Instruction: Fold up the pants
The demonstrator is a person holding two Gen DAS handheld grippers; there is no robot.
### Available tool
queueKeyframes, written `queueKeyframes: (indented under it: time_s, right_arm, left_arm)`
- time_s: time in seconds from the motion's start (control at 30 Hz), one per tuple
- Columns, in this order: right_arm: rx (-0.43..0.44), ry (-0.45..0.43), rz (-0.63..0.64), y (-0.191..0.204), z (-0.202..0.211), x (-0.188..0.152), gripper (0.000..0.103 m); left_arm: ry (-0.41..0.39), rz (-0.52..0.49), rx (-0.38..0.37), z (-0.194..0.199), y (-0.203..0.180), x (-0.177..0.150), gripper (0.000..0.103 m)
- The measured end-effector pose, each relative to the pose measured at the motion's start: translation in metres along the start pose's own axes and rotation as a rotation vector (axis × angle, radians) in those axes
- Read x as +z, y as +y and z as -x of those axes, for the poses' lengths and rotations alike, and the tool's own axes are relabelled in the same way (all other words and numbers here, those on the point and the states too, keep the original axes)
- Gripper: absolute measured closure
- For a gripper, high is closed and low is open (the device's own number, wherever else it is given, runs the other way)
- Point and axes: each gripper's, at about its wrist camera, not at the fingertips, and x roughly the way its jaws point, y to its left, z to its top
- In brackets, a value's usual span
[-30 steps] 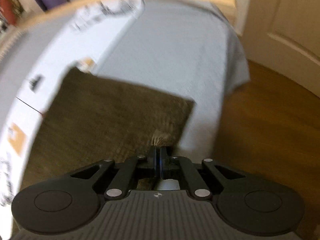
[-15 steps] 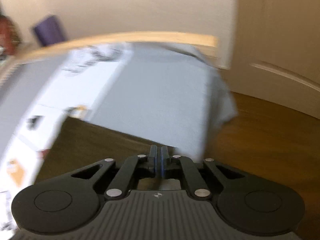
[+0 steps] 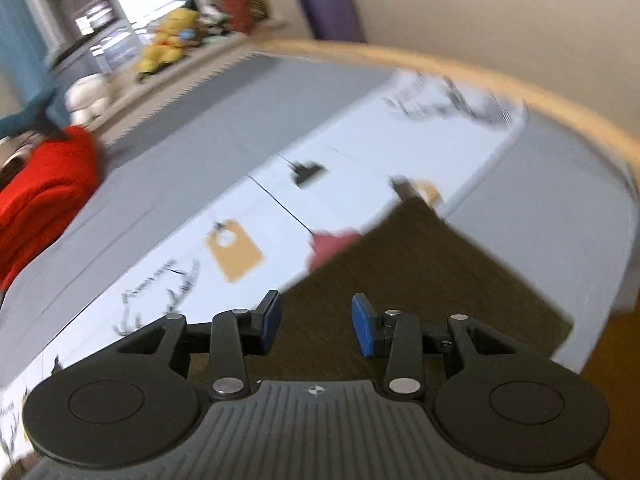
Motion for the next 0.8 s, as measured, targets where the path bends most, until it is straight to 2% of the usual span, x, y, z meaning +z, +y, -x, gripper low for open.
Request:
queueKeyframes:
  time_s: [0.07,0.1,0.2,0.23,0.27,0.3,0.33,0.37,0.43,0.47,0.53,0.6,0.67,0.73,0.77,0.8]
  right_arm:
    - [0.023,-0.047,0.094,0.017,0.014,0.007,0.060]
    - [0.029,-0.063,0.133,0.022,0.018,0.007,0.055]
    - [0.009,-0.114,0.260,0.032,0.026,-0.013,0.049]
    - [-0.001,-0.106,0.279,0.033,0.026,-0.020,0.049]
    - [-0.023,-0.048,0.308,0.035,0.017,-0.027,0.051]
    - [-0.037,-0.024,0.320,0.036,0.013,-0.029,0.053]
    - [-0.044,-0.042,0.324,0.038,0.013,-0.030,0.053]
    - [-0.054,-0.059,0.332,0.040,0.014,-0.031,0.053]
    - [-0.077,-0.062,0.348,0.041,0.011,-0.033,0.051]
    - [-0.087,-0.041,0.349,0.039,0.008,-0.033,0.051]
    - [-0.102,-0.001,0.337,0.033,-0.001,-0.035,0.051]
    - [-0.113,0.008,0.291,0.024,-0.002,-0.034,0.050]
    - [-0.116,0.014,0.223,0.014,-0.002,-0.033,0.050]
    - [-0.128,0.022,0.167,0.002,-0.004,-0.033,0.050]
    - [-0.134,0.021,0.144,-0.002,-0.005,-0.033,0.050]
    - [-0.141,0.016,0.117,-0.006,-0.005,-0.032,0.050]
  left_arm:
    - [-0.053,-0.072,0.022,-0.004,-0.003,0.000,0.049]
    - [-0.054,-0.102,0.013,-0.013,-0.006,-0.002,0.049]
    - [0.015,-0.123,-0.025,-0.038,-0.006,0.000,0.053]
    - [0.034,-0.131,0.013,-0.044,-0.002,-0.002,0.056]
    - [0.097,-0.138,0.096,-0.059,0.006,-0.006,0.086]
    - [0.154,-0.118,0.142,-0.070,0.015,-0.010,0.086]
    - [0.158,-0.057,0.125,-0.071,0.022,-0.009,0.086]
    - [0.158,-0.037,0.131,-0.070,0.022,-0.007,0.086]
    - [0.141,-0.108,0.182,-0.066,0.005,-0.010,0.084]
    - [0.118,-0.145,0.189,-0.060,-0.004,-0.011,0.072]
    - [0.036,-0.147,0.120,-0.044,-0.012,-0.008,0.054]
    - [-0.027,-0.121,0.049,-0.032,-0.015,-0.004,0.054]
    - [-0.054,-0.120,0.007,-0.029,-0.020,-0.004,0.054]
    - [-0.026,-0.109,-0.031,-0.036,-0.020,-0.001,0.054]
    - [0.017,-0.094,-0.038,-0.045,-0.018,0.000,0.054]
    - [0.070,-0.086,-0.012,-0.055,-0.016,-0.002,0.054]
